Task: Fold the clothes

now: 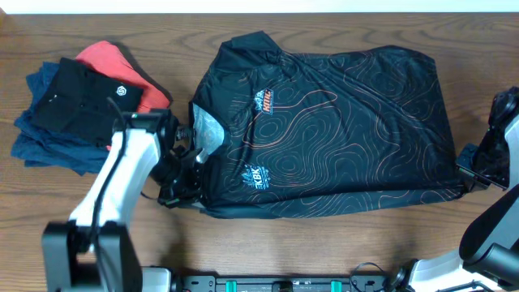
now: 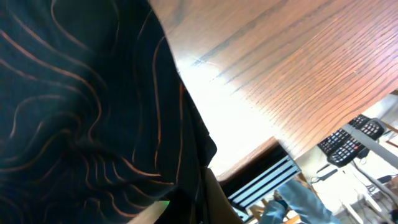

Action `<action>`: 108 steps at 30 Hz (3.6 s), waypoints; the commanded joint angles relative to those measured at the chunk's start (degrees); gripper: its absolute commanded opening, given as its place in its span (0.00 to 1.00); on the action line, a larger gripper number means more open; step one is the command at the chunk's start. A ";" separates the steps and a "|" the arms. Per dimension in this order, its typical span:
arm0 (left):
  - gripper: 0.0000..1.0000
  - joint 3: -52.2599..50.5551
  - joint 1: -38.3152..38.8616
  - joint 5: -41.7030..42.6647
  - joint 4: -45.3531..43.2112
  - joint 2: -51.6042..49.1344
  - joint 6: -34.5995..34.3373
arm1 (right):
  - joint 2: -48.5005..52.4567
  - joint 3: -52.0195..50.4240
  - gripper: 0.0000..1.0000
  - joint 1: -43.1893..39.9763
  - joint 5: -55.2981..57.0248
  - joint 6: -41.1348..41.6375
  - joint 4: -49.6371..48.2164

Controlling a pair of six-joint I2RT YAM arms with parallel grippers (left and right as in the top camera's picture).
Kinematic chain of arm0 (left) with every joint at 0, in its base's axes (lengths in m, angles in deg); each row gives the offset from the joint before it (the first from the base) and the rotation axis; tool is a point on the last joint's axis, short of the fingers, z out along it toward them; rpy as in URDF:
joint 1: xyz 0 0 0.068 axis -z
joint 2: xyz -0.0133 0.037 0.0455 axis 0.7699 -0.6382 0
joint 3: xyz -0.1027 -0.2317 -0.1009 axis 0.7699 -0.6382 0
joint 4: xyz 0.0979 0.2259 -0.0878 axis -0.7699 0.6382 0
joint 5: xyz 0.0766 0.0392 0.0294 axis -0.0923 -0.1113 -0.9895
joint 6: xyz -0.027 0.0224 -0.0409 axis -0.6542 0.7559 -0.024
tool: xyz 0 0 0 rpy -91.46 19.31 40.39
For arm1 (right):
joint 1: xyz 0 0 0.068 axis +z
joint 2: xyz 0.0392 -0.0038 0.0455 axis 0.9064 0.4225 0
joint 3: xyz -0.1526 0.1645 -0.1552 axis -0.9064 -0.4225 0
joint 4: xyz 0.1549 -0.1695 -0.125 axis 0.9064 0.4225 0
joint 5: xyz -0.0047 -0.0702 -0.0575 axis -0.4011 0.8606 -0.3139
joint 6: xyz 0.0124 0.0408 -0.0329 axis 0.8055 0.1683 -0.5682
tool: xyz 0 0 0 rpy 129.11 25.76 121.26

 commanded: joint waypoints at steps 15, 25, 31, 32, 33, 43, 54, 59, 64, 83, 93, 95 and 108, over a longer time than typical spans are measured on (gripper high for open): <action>0.06 -0.83 -0.13 -1.09 -26.10 8.50 -8.74 | -2.91 -0.13 0.01 1.07 -11.98 -3.89 -16.92; 0.06 -0.83 -0.13 -1.09 -43.87 1.25 -12.68 | -1.53 -0.24 0.01 3.34 -12.00 -3.89 -24.57; 0.06 -0.83 -0.13 -1.09 -49.70 -2.40 -12.68 | 0.61 -0.57 0.01 4.59 -12.02 -3.89 -29.11; 0.06 -0.83 -0.13 -1.22 -50.14 -2.99 -12.66 | 1.09 -0.57 0.02 4.63 -12.31 -3.89 -29.75; 0.06 -0.83 -0.13 -1.88 -50.49 -3.67 -12.70 | 1.77 -0.57 0.02 4.81 -12.76 -3.89 -30.58; 0.06 -0.83 -0.09 -5.35 -54.71 -7.48 -12.92 | 8.83 -0.57 0.02 6.40 -14.75 -3.89 -36.09; 0.44 -0.83 -0.09 -5.33 -60.41 -8.20 -12.90 | 11.63 -0.52 0.31 6.78 -19.96 -3.87 -44.28; 0.54 -0.83 -0.09 -1.49 -59.49 -7.96 -12.85 | 11.04 -0.48 0.33 6.62 -19.91 -3.87 -42.93; 0.54 -0.83 1.31 7.02 -56.19 -7.96 -12.81 | 11.08 -0.61 0.32 6.67 -19.41 -3.89 -36.52; 0.59 -0.85 21.07 -9.01 -51.39 -11.61 -8.94 | 11.10 -12.50 0.31 6.67 -17.51 -3.87 -41.57; 0.59 -0.85 27.78 -15.26 -52.70 -16.31 -8.92 | 11.10 -12.50 0.32 6.67 -17.51 -3.87 -41.70; 0.59 -0.85 28.72 -19.06 -52.89 -16.35 -8.92 | 11.10 -12.50 0.32 6.67 -17.51 -3.87 -41.77; 0.06 2.62 29.09 -29.81 -55.19 -15.61 -8.85 | 11.10 -12.50 0.32 6.67 -17.49 -3.91 -41.72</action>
